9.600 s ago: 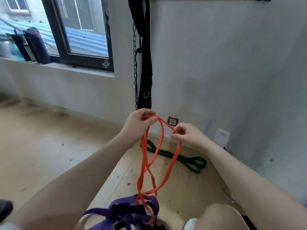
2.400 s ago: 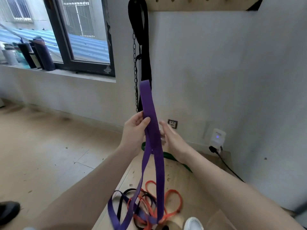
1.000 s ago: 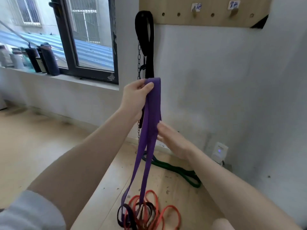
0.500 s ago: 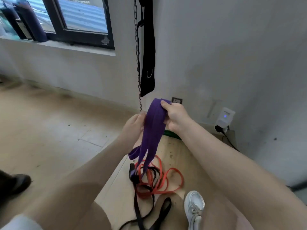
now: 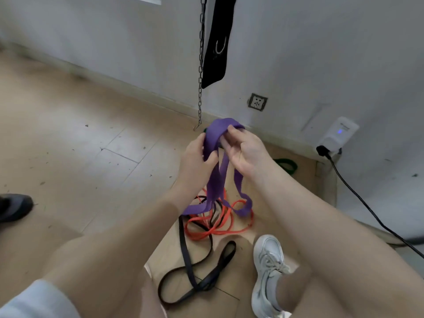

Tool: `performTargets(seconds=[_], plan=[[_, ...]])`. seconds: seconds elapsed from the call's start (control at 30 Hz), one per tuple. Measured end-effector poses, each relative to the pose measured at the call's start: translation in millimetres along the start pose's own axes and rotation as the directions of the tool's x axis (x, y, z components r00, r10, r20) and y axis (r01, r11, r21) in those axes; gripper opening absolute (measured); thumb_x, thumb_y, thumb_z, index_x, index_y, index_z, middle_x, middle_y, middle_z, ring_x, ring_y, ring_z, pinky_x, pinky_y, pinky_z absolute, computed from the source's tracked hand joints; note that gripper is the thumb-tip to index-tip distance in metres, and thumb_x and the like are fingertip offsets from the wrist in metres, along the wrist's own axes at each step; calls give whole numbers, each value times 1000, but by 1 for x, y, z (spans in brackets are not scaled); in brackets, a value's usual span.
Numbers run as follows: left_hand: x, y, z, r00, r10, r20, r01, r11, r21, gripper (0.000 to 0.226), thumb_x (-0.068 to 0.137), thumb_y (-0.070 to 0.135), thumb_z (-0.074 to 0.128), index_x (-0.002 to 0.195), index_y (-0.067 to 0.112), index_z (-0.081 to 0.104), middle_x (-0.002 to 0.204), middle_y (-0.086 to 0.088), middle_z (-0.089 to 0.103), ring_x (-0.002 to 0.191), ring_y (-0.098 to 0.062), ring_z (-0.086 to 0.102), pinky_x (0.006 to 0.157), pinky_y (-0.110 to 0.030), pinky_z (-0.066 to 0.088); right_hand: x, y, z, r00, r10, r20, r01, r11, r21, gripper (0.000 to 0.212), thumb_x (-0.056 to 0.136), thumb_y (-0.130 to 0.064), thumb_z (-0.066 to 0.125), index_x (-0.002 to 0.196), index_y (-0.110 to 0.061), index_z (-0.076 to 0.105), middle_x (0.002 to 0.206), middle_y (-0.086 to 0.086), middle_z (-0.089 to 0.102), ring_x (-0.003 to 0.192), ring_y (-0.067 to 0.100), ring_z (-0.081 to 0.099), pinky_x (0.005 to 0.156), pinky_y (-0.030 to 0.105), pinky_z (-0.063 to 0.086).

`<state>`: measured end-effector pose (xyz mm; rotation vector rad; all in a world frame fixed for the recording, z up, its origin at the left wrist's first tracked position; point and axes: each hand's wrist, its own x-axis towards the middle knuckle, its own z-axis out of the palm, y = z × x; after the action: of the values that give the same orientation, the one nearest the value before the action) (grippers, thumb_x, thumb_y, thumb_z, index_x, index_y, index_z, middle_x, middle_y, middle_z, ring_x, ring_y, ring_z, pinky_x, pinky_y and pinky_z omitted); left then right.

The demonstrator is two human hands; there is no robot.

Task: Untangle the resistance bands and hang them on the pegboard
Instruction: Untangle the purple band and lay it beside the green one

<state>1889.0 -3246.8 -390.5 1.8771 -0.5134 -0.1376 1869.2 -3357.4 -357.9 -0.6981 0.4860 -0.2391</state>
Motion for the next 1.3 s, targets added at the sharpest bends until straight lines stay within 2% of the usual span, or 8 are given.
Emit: performTargets(seconds=[0.23, 0.37, 0.53, 0.67, 0.8, 0.97, 1.13, 1.3], plan=[[20, 7, -7, 988, -129, 80, 146, 953, -265, 24, 83, 3, 64, 104, 15, 64, 90, 0, 70, 76, -8, 65, 71, -23, 55, 13, 18, -43, 998, 10, 61, 36, 706, -708, 38, 98, -42, 38, 108, -17, 63, 105, -1, 67, 100, 12, 60, 91, 26, 41], [30, 2, -18, 938, -313, 151, 345, 785, -515, 15, 90, 5, 56, 102, 10, 64, 91, -9, 68, 77, -17, 64, 71, -29, 54, 4, 58, -70, 930, 213, 298, 166, 480, -861, 22, 92, -18, 56, 112, -26, 58, 110, -6, 65, 105, 8, 60, 95, 27, 47], [33, -8, -32, 894, -377, 243, 433, 587, -684, 21, 96, 0, 40, 102, 5, 59, 89, -8, 65, 80, -16, 62, 78, -27, 48, 3, 69, -64, 964, 66, 257, 202, 443, -874, 19, 93, -5, 50, 107, -16, 56, 105, 10, 65, 91, 14, 61, 83, 29, 49], [32, -18, -34, 839, -491, 234, 518, 590, -620, 30, 99, 19, 41, 122, 4, 53, 121, -10, 61, 118, -21, 55, 107, -36, 37, -2, 43, -37, 977, -113, 180, 210, 651, -730, 18, 94, -2, 49, 102, -16, 58, 91, -2, 67, 78, 5, 65, 74, 20, 53], [2, -4, -25, 840, -439, 318, 539, 740, -402, 38, 102, 36, 27, 103, 13, 57, 99, -5, 66, 94, -18, 62, 86, -28, 48, -8, 12, -2, 974, -208, 88, 221, 791, -571, 14, 94, -8, 52, 104, -10, 60, 83, 2, 67, 69, 11, 63, 67, 25, 51], [-22, -7, -25, 976, -151, 158, 206, 875, -437, 26, 95, 15, 50, 121, 17, 51, 113, 2, 64, 102, -7, 62, 81, -18, 50, -22, -17, 56, 982, -164, 90, 183, 938, -295, 11, 96, -9, 48, 94, -6, 58, 67, 2, 61, 59, 13, 55, 62, 27, 46], [-22, 0, -30, 996, -78, 36, 85, 938, -335, 31, 84, 8, 62, 104, 31, 55, 105, 0, 68, 98, -18, 65, 88, -44, 52, -28, -42, 88, 972, -187, 144, 202, 975, -96, 12, 94, -2, 48, 86, -5, 57, 73, 8, 60, 63, 15, 57, 65, 24, 49], [-21, 6, -29, 996, -91, 8, 88, 939, -332, 22, 88, 0, 56, 92, 20, 62, 90, -6, 70, 84, -22, 68, 81, -42, 55, -19, -33, 83, 984, -177, 24, 177, 984, -15, 11, 92, -3, 54, 81, -2, 57, 65, 7, 63, 54, 14, 61, 56, 22, 52]])
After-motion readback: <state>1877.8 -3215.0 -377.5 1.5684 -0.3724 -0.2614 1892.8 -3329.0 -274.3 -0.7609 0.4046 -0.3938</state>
